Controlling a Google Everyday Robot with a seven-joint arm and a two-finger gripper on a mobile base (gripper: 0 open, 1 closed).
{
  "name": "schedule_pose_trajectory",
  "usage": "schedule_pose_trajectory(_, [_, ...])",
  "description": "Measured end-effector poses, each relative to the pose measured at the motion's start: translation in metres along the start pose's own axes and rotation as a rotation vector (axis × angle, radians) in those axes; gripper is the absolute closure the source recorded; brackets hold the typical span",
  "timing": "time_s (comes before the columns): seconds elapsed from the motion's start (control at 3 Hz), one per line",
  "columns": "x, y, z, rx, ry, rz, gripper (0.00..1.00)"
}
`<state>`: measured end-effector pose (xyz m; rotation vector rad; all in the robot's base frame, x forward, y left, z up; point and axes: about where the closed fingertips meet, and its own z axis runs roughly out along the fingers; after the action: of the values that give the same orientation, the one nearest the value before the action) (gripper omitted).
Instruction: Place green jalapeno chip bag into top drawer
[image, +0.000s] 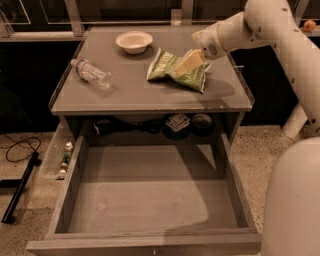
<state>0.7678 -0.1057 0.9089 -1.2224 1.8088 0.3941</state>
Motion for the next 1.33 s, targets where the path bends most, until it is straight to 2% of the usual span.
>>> schedule_pose_trajectory(0.33, [0.016, 0.008, 0.017, -0.095, 0.005, 0.055, 0.00])
schedule_pose_trajectory(0.67, [0.033, 0.014, 0.026, -0.155, 0.012, 0.113, 0.00])
schedule_pose_trajectory(1.0, [0.034, 0.015, 0.027, -0.159, 0.013, 0.114, 0.00])
schedule_pose_trajectory(1.33, [0.034, 0.015, 0.027, -0.159, 0.013, 0.114, 0.17])
